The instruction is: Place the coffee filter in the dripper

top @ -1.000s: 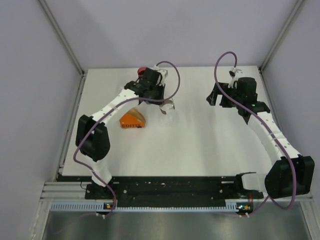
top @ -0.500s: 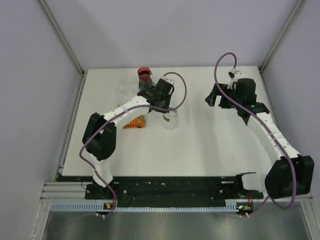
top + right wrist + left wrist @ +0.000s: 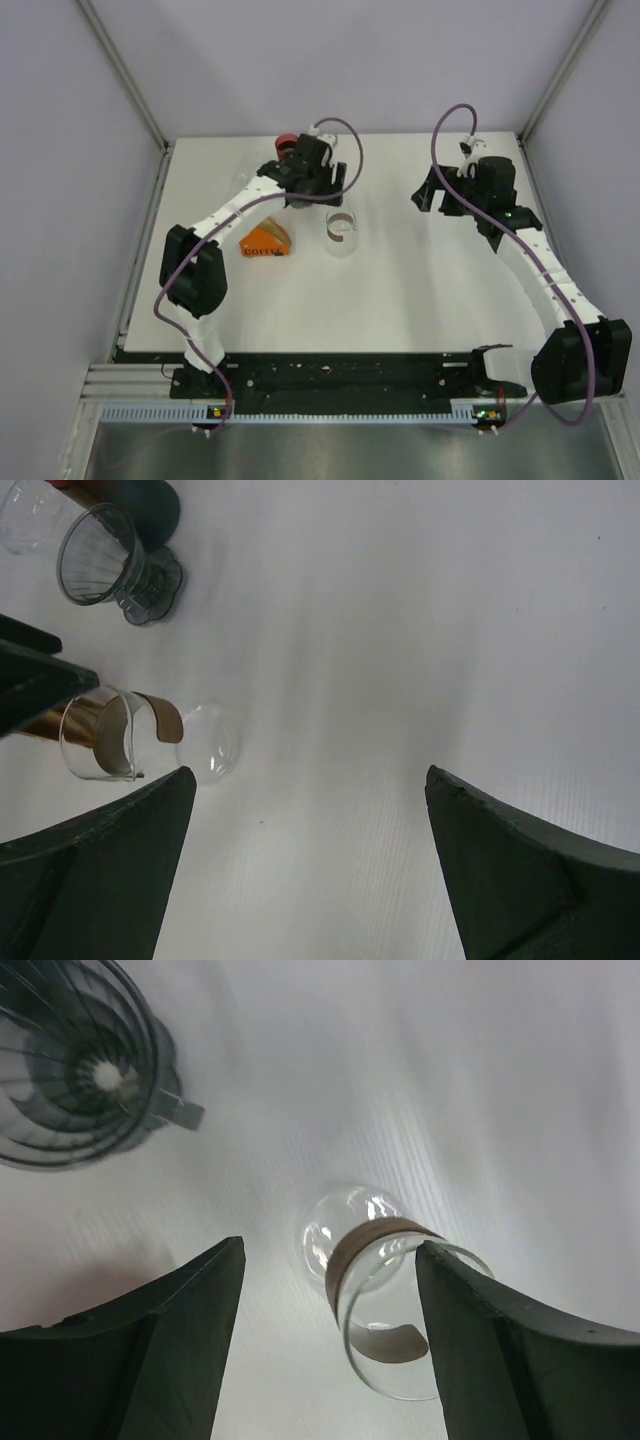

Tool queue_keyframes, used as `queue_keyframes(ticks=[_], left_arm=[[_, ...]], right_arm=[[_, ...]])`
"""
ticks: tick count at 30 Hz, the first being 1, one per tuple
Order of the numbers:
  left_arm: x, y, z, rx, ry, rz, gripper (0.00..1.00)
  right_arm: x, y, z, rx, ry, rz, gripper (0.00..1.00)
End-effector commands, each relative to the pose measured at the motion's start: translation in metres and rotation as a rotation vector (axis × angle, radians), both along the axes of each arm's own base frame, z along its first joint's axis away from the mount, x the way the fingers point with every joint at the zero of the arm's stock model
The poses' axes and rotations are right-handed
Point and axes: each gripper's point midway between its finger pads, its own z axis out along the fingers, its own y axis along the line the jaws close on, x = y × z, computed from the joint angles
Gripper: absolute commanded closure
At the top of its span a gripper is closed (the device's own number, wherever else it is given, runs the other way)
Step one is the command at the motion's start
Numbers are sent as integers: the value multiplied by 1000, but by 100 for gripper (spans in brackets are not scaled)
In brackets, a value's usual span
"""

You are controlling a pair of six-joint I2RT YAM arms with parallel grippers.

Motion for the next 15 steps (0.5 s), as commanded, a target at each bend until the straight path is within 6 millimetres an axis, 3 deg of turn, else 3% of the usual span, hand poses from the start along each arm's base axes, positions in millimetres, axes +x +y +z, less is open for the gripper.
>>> queue_keyframes(ticks=[1, 3, 6, 10, 15], left_arm=[[49, 32, 91, -231, -122, 87, 27], [78, 71, 81, -228, -108, 228, 32], [97, 99, 49, -175, -60, 306, 34], [110, 120, 15, -109, -27, 380, 34], [121, 128, -6, -72, -9, 398, 35]], right_arm=[[1, 7, 24, 11, -81, 23, 2], [2, 7, 22, 7, -74, 22, 2], [4, 7, 17, 5, -64, 23, 2], [5, 7, 16, -7, -64, 27, 2], [8, 7, 13, -10, -56, 30, 2]])
